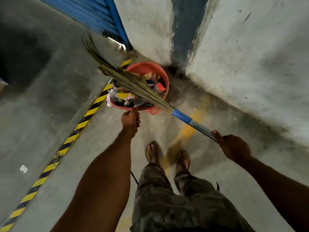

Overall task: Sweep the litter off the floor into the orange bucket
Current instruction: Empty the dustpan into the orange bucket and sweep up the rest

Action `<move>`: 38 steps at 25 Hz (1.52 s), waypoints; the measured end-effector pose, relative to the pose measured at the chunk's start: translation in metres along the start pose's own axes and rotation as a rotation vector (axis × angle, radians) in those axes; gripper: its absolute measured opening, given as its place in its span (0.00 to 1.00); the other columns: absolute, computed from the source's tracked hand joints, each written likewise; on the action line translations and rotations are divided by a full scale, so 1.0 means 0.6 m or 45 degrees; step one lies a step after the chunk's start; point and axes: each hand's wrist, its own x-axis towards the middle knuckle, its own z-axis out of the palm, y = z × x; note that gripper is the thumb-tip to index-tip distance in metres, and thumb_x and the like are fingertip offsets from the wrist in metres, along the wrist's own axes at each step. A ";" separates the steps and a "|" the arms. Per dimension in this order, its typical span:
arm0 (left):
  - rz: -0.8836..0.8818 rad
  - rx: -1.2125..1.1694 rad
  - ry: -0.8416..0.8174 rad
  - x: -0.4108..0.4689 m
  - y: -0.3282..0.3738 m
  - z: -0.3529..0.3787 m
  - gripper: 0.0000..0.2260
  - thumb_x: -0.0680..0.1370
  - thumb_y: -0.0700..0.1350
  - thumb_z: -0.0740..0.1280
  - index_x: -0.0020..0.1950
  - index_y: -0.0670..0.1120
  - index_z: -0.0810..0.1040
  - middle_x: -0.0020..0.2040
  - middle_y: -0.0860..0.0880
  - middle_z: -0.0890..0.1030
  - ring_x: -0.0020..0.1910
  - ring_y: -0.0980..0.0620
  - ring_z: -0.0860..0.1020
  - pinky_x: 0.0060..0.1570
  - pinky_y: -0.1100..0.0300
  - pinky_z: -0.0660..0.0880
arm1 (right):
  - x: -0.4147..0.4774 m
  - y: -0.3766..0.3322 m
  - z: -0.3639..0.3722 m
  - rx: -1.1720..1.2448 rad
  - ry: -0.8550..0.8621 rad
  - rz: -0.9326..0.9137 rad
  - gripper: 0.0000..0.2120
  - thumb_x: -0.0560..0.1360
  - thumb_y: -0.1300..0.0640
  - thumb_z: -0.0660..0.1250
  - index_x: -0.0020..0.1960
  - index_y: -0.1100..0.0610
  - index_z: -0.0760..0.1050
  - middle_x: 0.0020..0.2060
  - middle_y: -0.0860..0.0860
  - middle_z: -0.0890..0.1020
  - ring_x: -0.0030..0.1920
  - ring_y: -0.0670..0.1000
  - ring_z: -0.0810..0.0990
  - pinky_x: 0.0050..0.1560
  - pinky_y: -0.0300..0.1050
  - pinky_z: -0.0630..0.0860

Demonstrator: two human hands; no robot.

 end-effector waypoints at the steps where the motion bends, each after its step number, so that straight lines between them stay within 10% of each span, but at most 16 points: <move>1: -0.023 0.033 -0.001 0.046 0.008 0.013 0.18 0.81 0.52 0.69 0.37 0.41 0.77 0.26 0.48 0.74 0.20 0.53 0.68 0.22 0.64 0.63 | 0.036 -0.015 0.003 -0.052 -0.012 -0.010 0.39 0.76 0.24 0.35 0.35 0.51 0.72 0.28 0.51 0.77 0.30 0.53 0.79 0.38 0.49 0.80; 8: -0.303 0.437 -0.114 0.315 0.023 0.115 0.18 0.79 0.54 0.69 0.35 0.43 0.75 0.27 0.45 0.74 0.18 0.51 0.67 0.26 0.65 0.63 | 0.194 -0.091 0.055 -0.267 0.071 0.226 0.38 0.78 0.27 0.39 0.32 0.53 0.73 0.27 0.49 0.76 0.26 0.48 0.71 0.31 0.42 0.64; 18: -0.631 0.685 -0.290 0.363 0.138 0.138 0.04 0.86 0.43 0.61 0.53 0.47 0.67 0.37 0.49 0.67 0.25 0.55 0.68 0.15 0.72 0.62 | 0.176 -0.115 0.000 -0.227 0.179 0.435 0.39 0.78 0.25 0.45 0.30 0.56 0.72 0.23 0.52 0.74 0.24 0.54 0.74 0.33 0.45 0.76; 21: -0.688 0.742 -0.301 0.343 0.172 0.123 0.09 0.85 0.42 0.61 0.46 0.46 0.65 0.35 0.49 0.66 0.13 0.56 0.66 0.15 0.72 0.60 | 0.160 -0.127 -0.019 -0.217 0.201 0.476 0.39 0.78 0.25 0.46 0.30 0.56 0.72 0.22 0.53 0.73 0.23 0.54 0.73 0.32 0.42 0.71; 28: -0.557 0.762 -0.378 0.287 0.216 0.107 0.13 0.85 0.43 0.60 0.41 0.46 0.65 0.34 0.48 0.66 0.28 0.55 0.66 0.19 0.70 0.61 | 0.107 -0.162 -0.033 -0.195 0.237 0.553 0.40 0.77 0.23 0.43 0.31 0.55 0.73 0.24 0.52 0.74 0.25 0.53 0.71 0.31 0.42 0.64; 33: -0.402 0.959 -0.413 0.259 0.225 0.072 0.09 0.86 0.39 0.57 0.48 0.39 0.70 0.21 0.45 0.67 0.13 0.55 0.66 0.26 0.65 0.63 | 0.058 -0.191 -0.029 -0.183 0.260 0.572 0.42 0.76 0.22 0.42 0.31 0.55 0.74 0.24 0.53 0.75 0.24 0.53 0.73 0.31 0.41 0.65; 38: -0.375 0.845 -0.363 0.259 0.219 0.056 0.12 0.85 0.40 0.59 0.41 0.43 0.66 0.34 0.47 0.65 0.29 0.54 0.65 0.29 0.66 0.62 | 0.017 -0.202 -0.015 -0.165 0.257 0.578 0.44 0.75 0.21 0.37 0.32 0.55 0.73 0.25 0.53 0.76 0.26 0.54 0.75 0.34 0.44 0.71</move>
